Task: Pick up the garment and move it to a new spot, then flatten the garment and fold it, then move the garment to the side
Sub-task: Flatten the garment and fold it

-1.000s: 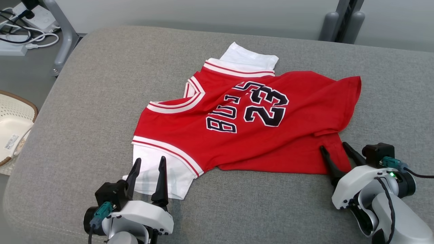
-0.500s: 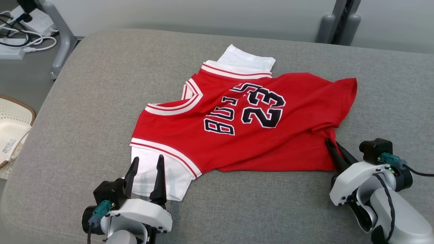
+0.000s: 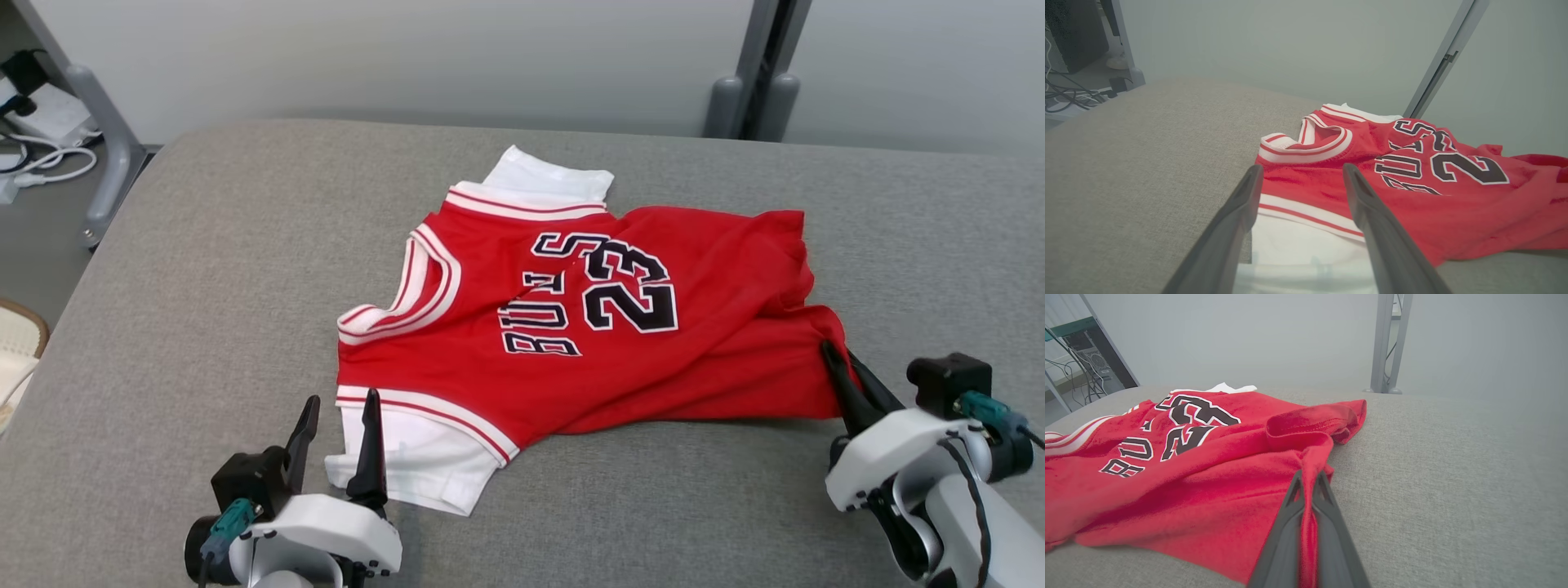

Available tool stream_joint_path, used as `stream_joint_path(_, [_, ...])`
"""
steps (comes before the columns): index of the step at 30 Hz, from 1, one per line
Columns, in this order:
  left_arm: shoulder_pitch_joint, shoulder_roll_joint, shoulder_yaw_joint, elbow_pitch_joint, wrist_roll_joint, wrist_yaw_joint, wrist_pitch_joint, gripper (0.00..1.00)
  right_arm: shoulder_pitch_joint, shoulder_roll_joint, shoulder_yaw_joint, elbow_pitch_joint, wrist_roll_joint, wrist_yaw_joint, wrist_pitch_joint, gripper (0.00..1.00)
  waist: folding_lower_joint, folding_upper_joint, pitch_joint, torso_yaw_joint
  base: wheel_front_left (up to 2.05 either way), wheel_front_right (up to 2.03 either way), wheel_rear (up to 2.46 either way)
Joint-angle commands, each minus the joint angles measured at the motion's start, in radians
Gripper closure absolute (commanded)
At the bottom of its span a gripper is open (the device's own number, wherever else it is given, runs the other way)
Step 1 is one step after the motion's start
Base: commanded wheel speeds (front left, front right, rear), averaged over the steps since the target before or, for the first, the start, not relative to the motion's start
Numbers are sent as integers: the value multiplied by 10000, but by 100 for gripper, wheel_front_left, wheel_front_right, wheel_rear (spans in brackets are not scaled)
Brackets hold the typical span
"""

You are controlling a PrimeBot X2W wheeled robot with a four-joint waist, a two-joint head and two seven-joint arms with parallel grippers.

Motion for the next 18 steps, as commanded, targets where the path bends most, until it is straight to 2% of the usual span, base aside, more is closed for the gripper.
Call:
stream_joint_path(1, [128,44,89,10,44,-50,-38,0,281,-124,-151,-152,-175,-4,-75,100,0,-1,-146,-167,0,0,0])
stream_joint_path(11, [340,44,288,-8,81,-126,-38,0,1894,-178,-630,-974,-834,-4,342,100,0,-1,-534,-812,0,0,0])
stream_joint_path(12, [357,46,301,-10,82,-127,-38,0,2034,-190,-630,-1041,-936,-4,431,93,0,-1,-556,-864,0,0,0])
stream_joint_path(13, [372,44,310,-16,85,-131,-38,0,2170,-183,-627,-1088,-987,-4,534,70,0,-1,-569,-910,0,0,0])
stream_joint_path(14, [385,44,322,-19,91,-140,-38,0,2292,-152,-640,-1145,-1026,-4,619,52,0,-1,-578,-956,0,0,0])
stream_joint_path(16, [413,44,340,6,110,-178,-38,0,2499,-120,-628,-1232,-1110,-4,832,0,0,-1,-612,-1041,0,0,0])
stream_joint_path(18, [441,44,354,33,116,-197,-38,0,2660,-138,-637,-1385,-1142,-4,965,0,0,-1,-618,-1115,0,0,0])
